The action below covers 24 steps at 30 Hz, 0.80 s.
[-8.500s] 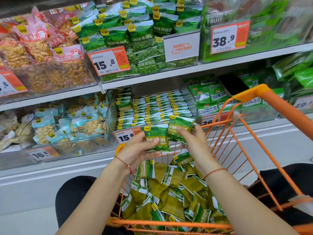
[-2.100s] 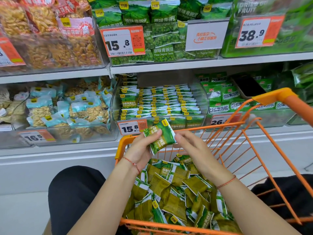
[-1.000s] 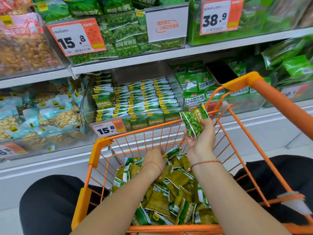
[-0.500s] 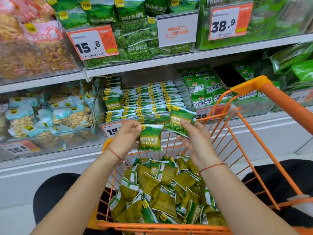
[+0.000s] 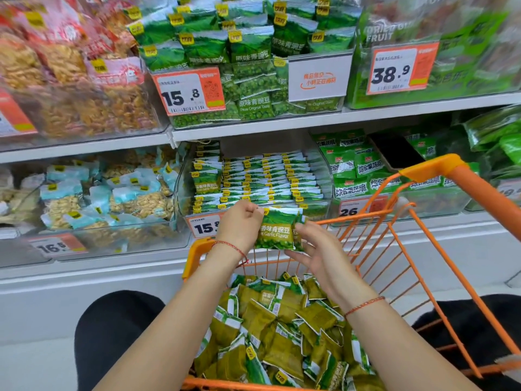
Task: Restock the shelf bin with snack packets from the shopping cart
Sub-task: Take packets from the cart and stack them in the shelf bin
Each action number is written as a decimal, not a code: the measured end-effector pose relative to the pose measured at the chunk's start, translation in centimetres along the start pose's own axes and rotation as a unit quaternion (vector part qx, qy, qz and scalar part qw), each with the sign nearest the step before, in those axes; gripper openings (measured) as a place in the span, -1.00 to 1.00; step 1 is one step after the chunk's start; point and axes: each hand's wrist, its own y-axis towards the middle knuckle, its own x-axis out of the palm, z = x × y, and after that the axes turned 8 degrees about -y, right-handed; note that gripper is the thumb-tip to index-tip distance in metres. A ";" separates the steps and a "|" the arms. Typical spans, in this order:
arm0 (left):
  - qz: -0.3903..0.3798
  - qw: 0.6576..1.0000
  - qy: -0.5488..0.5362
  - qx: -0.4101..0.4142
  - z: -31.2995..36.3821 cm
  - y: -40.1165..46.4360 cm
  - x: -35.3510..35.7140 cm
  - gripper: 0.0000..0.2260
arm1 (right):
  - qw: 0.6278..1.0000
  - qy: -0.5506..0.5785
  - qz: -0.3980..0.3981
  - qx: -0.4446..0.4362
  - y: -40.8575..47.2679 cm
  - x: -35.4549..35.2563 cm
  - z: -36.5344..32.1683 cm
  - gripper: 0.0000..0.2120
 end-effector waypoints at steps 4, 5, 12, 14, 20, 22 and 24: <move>0.010 0.998 0.040 0.039 -0.2 -0.4 0.3 -0.89 | 0.991 -0.110 -0.006 -0.071 -0.5 0.4 0.1 -0.65; 0.018 0.998 0.039 0.045 -0.1 -0.7 0.4 -0.92 | 0.988 -0.131 0.004 -0.080 -0.5 0.4 0.3 -0.65; -0.107 0.972 -0.206 -0.027 -1.2 -1.4 -0.2 -0.34 | 0.985 -0.130 0.006 -0.115 0.3 1.1 -0.2 -0.65; -0.116 0.973 -0.201 -0.020 -1.9 -0.9 -0.9 -0.51 | 0.979 -0.161 -0.012 -0.124 0.9 1.8 -0.6 -0.65; -0.035 0.973 -0.223 0.056 -2.9 1.9 -3.3 -0.63 | 0.957 -0.234 -0.104 -0.133 5.4 4.7 -2.3 -0.72; -0.027 0.973 -0.223 0.060 -3.6 3.0 -4.2 -0.56 | 0.948 -0.268 -0.120 -0.121 7.3 5.9 -2.5 -0.73; -0.019 0.974 -0.221 0.054 -4.5 4.1 -5.0 -0.50 | 0.942 -0.283 -0.137 -0.115 8.7 7.1 -2.7 -0.70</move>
